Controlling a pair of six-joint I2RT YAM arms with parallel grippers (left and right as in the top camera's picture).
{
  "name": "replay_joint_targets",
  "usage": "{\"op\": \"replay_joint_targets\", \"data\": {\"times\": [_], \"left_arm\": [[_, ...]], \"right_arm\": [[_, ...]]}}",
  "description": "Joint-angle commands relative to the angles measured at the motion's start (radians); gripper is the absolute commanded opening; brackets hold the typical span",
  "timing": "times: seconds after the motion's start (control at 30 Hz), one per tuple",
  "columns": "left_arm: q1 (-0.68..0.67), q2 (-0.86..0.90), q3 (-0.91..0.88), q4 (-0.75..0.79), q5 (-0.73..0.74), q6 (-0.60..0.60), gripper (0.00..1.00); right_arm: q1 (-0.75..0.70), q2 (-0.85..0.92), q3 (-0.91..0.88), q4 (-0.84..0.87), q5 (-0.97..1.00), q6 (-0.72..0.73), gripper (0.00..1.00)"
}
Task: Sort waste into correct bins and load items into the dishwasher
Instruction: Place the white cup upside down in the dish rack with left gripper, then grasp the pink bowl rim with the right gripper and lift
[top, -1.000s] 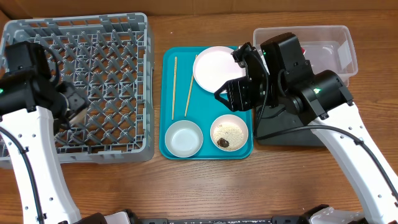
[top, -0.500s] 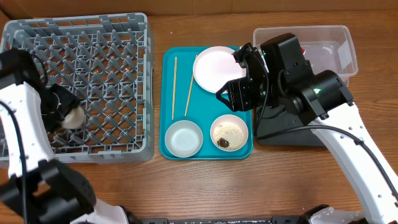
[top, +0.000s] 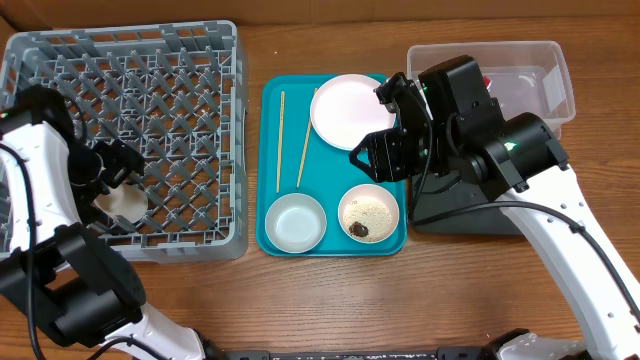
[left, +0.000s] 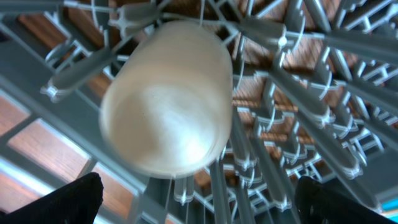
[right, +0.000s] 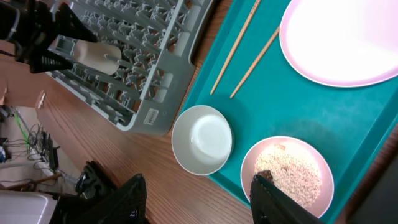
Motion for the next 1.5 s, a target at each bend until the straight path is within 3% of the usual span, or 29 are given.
{"op": "replay_joint_targets", "data": {"times": [0.0,0.13,0.23,0.37,0.5,0.6,0.63,0.87,1.03,1.2,1.47], "left_arm": [[0.018,-0.003,0.135,-0.059,0.079,0.073,0.98],[0.0,-0.032,0.282,-0.155,0.177,0.17,0.92],[-0.053,-0.097,0.345,-0.184,0.245,0.25,0.91],[-0.163,-0.229,0.359,-0.177,0.257,0.3,0.91],[-0.299,-0.383,0.359,-0.157,0.257,0.383,0.88],[-0.365,-0.462,0.359,-0.155,0.256,0.385,0.89],[-0.38,-0.482,0.359,-0.156,0.257,0.385,1.0],[-0.403,-0.581,0.359,-0.213,0.257,0.378,1.0],[-0.403,-0.576,0.359,-0.217,0.257,0.378,1.0],[-0.403,-0.567,0.359,-0.219,0.257,0.378,1.0],[-0.403,-0.552,0.359,-0.219,0.257,0.378,1.0]], "right_arm": [[0.004,-0.003,0.011,0.005,0.009,-0.007,0.55],[0.004,-0.003,0.011,0.014,0.047,0.009,0.54],[0.005,0.004,0.006,0.01,0.113,0.119,0.52],[0.032,0.05,0.006,-0.032,0.114,0.184,0.47],[0.11,0.161,0.006,-0.09,0.241,0.266,0.42],[0.16,0.259,0.006,-0.1,0.317,0.317,0.42],[0.174,0.296,0.006,-0.098,0.31,0.325,0.41],[0.218,0.499,0.006,-0.071,0.308,0.358,0.39],[0.22,0.624,0.006,-0.034,0.306,0.399,0.3],[0.22,0.641,0.006,-0.034,0.309,0.413,0.04],[0.219,0.612,0.033,-0.079,0.323,0.421,0.04]]}}
